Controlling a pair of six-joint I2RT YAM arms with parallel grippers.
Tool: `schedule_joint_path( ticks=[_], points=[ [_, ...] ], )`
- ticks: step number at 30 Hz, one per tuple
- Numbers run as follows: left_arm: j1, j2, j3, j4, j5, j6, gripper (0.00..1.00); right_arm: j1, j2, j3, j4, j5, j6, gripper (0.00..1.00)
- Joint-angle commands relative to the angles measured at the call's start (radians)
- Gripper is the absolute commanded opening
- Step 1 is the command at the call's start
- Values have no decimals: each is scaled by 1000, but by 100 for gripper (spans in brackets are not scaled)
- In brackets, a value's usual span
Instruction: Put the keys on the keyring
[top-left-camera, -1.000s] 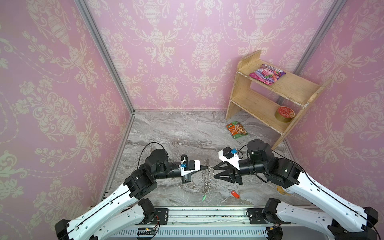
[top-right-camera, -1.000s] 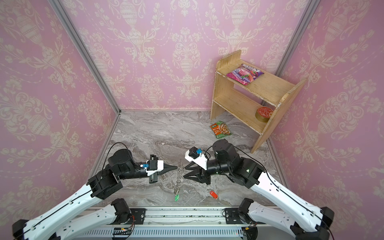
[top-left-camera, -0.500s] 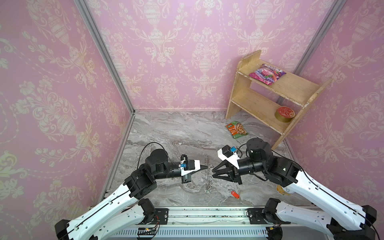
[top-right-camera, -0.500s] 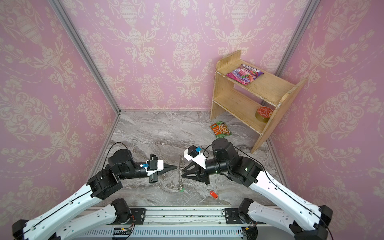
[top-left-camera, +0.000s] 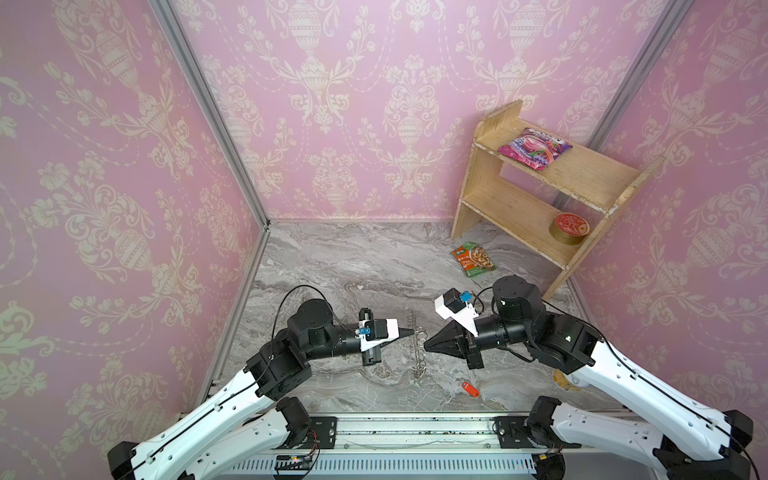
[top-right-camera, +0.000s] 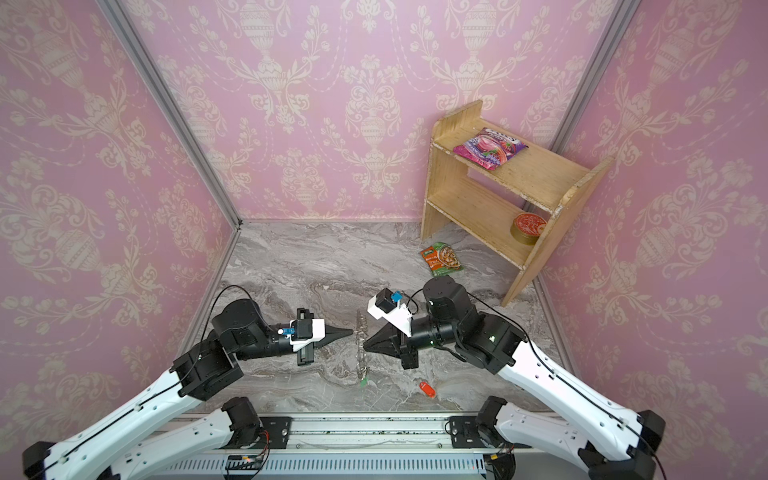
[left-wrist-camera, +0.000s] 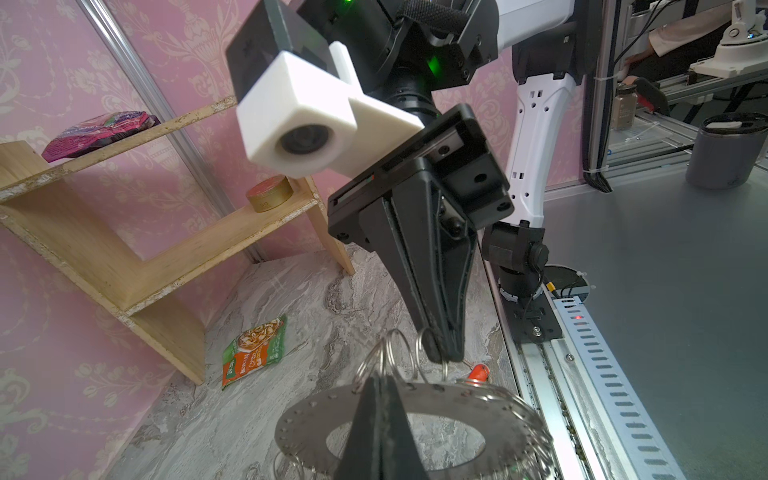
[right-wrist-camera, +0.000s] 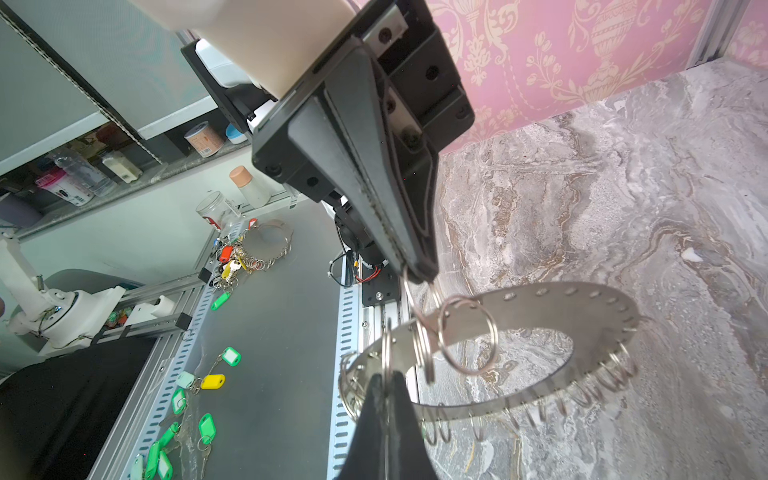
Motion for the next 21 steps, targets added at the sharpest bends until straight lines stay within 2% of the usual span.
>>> schedule_joint_path(
  ticks=[1,12,13,15,17,19,21],
  points=[
    [-9,-13,14,38,-11,12,0,-5,-28,-1,29,17,15,0],
    [-8,5,-5,59,-40,-63,0,-3,-90,-38,89,64,2,0],
    [-8,5,-8,60,-45,-75,6,-3,-97,-44,98,71,2,0],
    [-8,0,-10,62,-63,-95,34,-3,-109,-56,116,86,3,0],
    [-8,-17,-14,62,-94,-110,50,-2,-118,-64,126,100,0,0],
    [-8,-48,-27,85,-131,-131,57,-2,-129,-73,136,111,-5,0],
    [-8,-77,-44,123,-137,-157,58,-3,-144,-85,154,123,-9,0]
  ],
)
